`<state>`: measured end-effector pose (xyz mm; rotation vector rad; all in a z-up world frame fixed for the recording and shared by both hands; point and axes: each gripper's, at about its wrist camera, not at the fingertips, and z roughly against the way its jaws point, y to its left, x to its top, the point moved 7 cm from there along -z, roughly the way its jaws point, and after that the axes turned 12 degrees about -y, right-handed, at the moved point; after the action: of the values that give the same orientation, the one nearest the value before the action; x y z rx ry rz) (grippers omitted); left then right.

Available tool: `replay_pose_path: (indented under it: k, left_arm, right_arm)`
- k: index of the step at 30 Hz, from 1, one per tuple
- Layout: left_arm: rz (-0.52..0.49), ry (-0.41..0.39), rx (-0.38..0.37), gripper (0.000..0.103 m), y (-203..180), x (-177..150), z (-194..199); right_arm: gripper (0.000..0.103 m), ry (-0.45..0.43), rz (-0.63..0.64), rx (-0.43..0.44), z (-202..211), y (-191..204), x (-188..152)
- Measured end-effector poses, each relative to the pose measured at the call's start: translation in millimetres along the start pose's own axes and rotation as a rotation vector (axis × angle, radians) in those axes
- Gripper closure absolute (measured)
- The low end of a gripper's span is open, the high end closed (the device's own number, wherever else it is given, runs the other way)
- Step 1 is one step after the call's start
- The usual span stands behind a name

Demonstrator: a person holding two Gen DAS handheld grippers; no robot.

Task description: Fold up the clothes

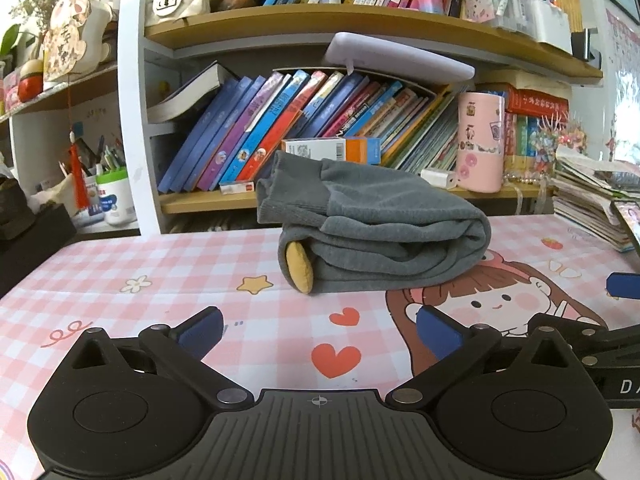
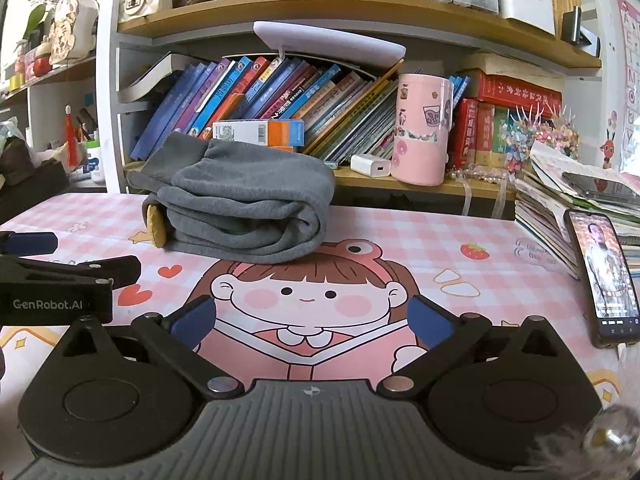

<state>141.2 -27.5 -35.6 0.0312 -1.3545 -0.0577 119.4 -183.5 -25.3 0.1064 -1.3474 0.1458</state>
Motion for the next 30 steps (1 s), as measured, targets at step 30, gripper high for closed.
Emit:
replay_pose_path:
  k: [30]
  left_arm:
    - [-0.009,0.009,0.004,0.000,-1.4,-1.2,-2.1]
  right_arm:
    - [0.000,0.016,0.000,-0.004,-1.8,0.1,-1.6]
